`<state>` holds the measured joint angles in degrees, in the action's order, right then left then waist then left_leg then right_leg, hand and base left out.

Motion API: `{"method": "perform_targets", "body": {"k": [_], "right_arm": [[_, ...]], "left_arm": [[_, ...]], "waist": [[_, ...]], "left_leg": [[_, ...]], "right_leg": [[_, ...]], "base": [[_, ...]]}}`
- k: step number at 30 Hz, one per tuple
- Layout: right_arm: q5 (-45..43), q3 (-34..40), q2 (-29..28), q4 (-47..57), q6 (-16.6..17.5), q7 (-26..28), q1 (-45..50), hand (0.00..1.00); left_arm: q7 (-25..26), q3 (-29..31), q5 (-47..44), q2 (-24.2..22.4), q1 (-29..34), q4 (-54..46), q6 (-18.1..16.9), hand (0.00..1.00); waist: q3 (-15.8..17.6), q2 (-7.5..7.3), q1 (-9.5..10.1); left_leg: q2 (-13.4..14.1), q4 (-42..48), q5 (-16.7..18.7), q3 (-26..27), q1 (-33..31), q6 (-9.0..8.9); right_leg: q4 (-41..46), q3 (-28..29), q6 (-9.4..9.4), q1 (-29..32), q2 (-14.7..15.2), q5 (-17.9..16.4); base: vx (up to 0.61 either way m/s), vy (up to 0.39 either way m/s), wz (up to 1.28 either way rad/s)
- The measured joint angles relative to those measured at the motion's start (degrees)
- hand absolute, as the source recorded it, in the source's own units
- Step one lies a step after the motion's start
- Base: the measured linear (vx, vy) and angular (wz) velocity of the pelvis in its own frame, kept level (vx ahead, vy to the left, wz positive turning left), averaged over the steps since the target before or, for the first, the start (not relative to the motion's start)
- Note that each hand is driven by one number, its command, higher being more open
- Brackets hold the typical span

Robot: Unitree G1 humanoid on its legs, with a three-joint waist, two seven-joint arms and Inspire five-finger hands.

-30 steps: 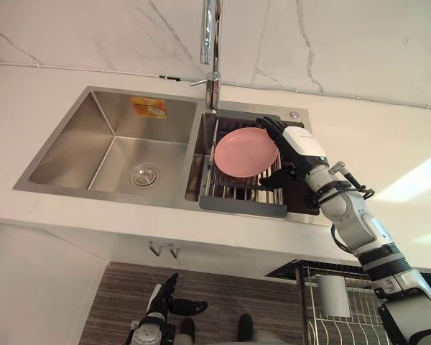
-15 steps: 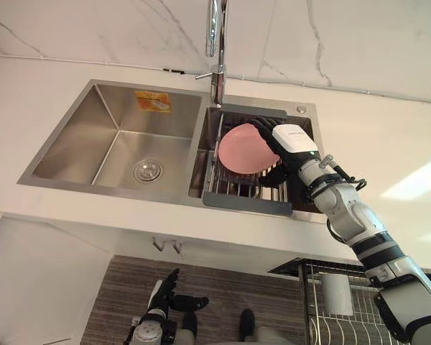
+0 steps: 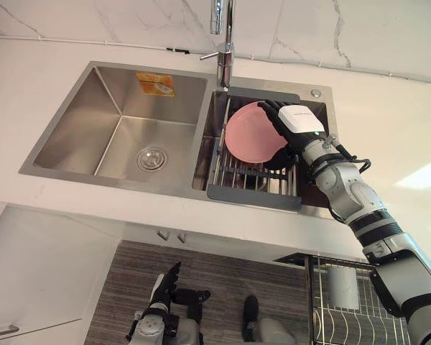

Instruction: Walk over to the sink, pick up the cup, carry it to the dishwasher, place the cup inside the dishwasher, then close the dishwasher door

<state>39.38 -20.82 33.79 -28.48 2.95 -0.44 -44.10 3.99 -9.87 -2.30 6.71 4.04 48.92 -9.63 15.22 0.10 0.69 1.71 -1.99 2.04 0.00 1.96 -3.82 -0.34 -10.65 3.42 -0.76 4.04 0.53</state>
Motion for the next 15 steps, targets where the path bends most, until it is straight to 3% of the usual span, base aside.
{"method": "perform_targets", "body": {"k": [15], "right_arm": [[6.32, 0.23, -0.07, 0.89, 0.01, -3.13, -0.15, 1.00]], "left_arm": [[1.00, 0.00, 0.01, -0.20, -0.14, -0.71, -0.05, 1.00]], "waist": [[1.12, 0.44, -0.05]], "left_leg": [[-0.04, -0.06, -0.32, 0.80, -0.03, 0.07]], "right_leg": [[0.05, 0.15, 0.02, 0.10, 0.06, 0.03]], "base": [[-0.01, -0.002, 0.00]]}}
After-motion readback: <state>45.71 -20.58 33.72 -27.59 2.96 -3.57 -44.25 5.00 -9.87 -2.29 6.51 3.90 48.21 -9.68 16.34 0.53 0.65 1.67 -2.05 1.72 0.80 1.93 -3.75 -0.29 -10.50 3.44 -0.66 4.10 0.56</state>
